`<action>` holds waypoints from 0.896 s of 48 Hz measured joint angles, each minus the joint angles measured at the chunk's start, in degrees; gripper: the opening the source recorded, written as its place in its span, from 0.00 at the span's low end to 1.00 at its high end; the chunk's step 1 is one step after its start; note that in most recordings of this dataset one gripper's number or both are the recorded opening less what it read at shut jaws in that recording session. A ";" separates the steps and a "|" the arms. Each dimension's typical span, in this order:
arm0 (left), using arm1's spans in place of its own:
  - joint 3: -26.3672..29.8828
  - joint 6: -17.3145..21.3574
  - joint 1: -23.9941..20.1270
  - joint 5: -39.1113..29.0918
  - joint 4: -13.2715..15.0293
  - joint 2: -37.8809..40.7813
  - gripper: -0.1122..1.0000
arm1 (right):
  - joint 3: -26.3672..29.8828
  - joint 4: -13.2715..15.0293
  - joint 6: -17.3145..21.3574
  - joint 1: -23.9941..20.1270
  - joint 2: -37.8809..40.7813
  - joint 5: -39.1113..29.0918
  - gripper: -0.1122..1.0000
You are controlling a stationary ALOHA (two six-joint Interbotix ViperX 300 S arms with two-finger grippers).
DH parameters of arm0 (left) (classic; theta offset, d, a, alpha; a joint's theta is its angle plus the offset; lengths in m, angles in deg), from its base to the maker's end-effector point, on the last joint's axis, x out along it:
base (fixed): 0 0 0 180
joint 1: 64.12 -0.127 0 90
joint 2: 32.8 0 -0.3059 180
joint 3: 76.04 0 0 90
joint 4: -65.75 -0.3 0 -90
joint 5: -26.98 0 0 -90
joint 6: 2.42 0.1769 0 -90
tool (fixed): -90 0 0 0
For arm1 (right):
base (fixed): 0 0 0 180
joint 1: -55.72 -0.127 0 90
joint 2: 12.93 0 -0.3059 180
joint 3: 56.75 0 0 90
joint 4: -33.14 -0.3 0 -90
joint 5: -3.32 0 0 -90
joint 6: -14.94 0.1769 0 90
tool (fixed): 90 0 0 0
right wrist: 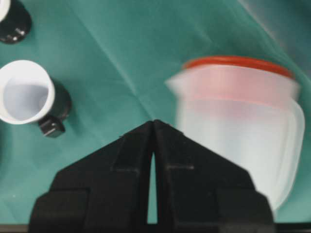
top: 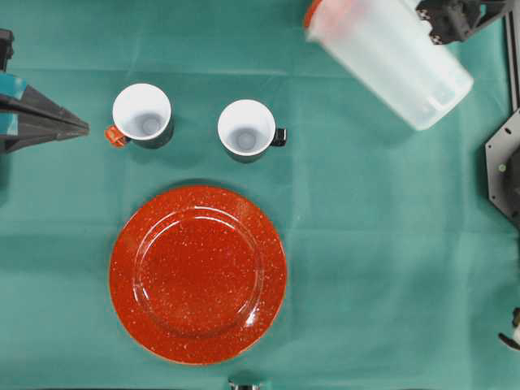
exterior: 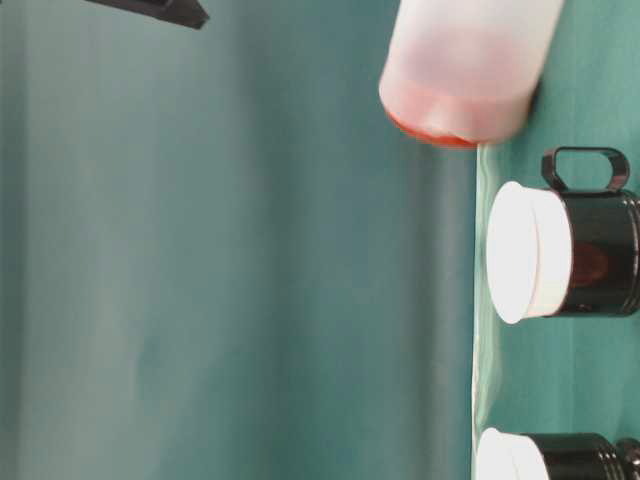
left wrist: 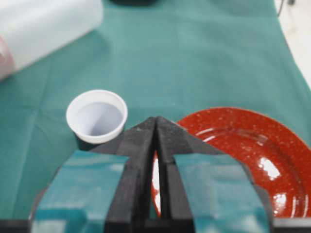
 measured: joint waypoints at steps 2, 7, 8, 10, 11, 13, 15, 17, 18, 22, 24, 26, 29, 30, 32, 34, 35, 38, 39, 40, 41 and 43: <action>0.00 -0.09 0.00 -0.18 0.00 -0.18 0.12 | 0.00 0.00 0.00 0.00 0.09 -0.62 0.11; 0.00 -0.18 0.00 -0.62 0.09 -0.35 0.12 | 0.09 0.00 0.09 0.00 0.53 -2.20 0.11; 0.00 -0.18 0.00 -0.70 0.09 -0.35 0.12 | 0.00 0.00 0.18 0.00 0.70 -2.37 0.11; 0.00 -0.26 0.00 -0.88 0.09 -0.44 0.12 | 0.00 -0.09 0.18 0.00 1.14 -2.37 0.11; 0.00 -0.26 0.00 -0.88 0.09 -0.44 0.12 | 0.00 -0.26 0.26 -0.09 1.32 -2.37 0.11; 0.00 -0.26 0.09 -0.97 0.09 -0.44 0.12 | 0.00 -0.70 0.35 -0.18 1.49 -2.37 0.11; -0.09 -0.26 0.00 -1.05 0.09 -0.53 0.12 | 0.00 -1.41 0.26 -0.35 1.76 -2.11 0.11; -0.09 -0.26 0.00 -1.05 0.00 -0.44 0.12 | 0.09 -2.20 0.09 -0.70 2.02 -1.76 0.11; 0.00 -0.26 0.09 -1.05 0.09 -0.53 0.12 | 0.09 -2.55 0.09 -1.05 2.20 -1.49 0.11; -0.09 -0.26 0.00 -1.14 0.09 -0.53 0.12 | 0.00 -3.34 0.00 -2.90 2.90 -0.88 0.11; 0.00 -0.26 0.00 -1.23 0.00 -0.53 0.12 | 0.09 -3.52 0.00 -3.87 3.25 -0.70 0.15; 0.00 -0.26 0.09 -1.23 0.00 -0.53 0.12 | 0.00 -3.69 0.09 -4.57 3.43 -0.62 0.23; -0.09 -0.26 0.00 -1.41 0.00 -0.53 0.12 | -0.09 -3.78 0.26 -5.80 3.69 -0.44 0.38; 0.00 -0.26 0.00 -1.41 0.09 -0.53 0.12 | -0.09 -3.78 0.35 -6.42 3.78 -0.35 0.43; -0.09 -0.26 0.09 -1.49 0.00 -0.53 0.12 | -0.26 -3.87 0.35 -8.09 4.22 0.00 0.56; 0.00 -0.26 0.09 -1.67 0.00 -0.53 0.12 | -0.53 -3.96 0.35 -10.02 4.75 0.35 0.67; -0.09 -0.26 0.09 -1.67 0.09 -0.53 0.12 | -0.53 -3.96 0.44 -11.16 5.19 0.62 0.72; 0.00 -0.26 0.00 -1.85 0.00 -0.53 0.12 | -0.97 -3.96 0.35 -14.41 6.86 1.23 0.85; -0.09 -0.26 0.09 -1.93 0.09 -0.53 0.12 | -1.05 -3.96 0.35 -15.47 7.38 1.41 0.87; 0.00 -0.26 0.09 -1.93 0.00 -0.53 0.12 | -1.14 -3.96 0.35 -16.52 8.00 1.58 0.87; 0.00 -0.26 0.09 -2.02 0.09 -0.53 0.12 | -1.14 -3.96 0.35 -17.58 8.61 1.85 0.86; 0.00 -0.26 0.09 -2.02 0.00 -0.53 0.12 | -1.32 -3.96 0.35 -19.42 9.93 2.37 0.85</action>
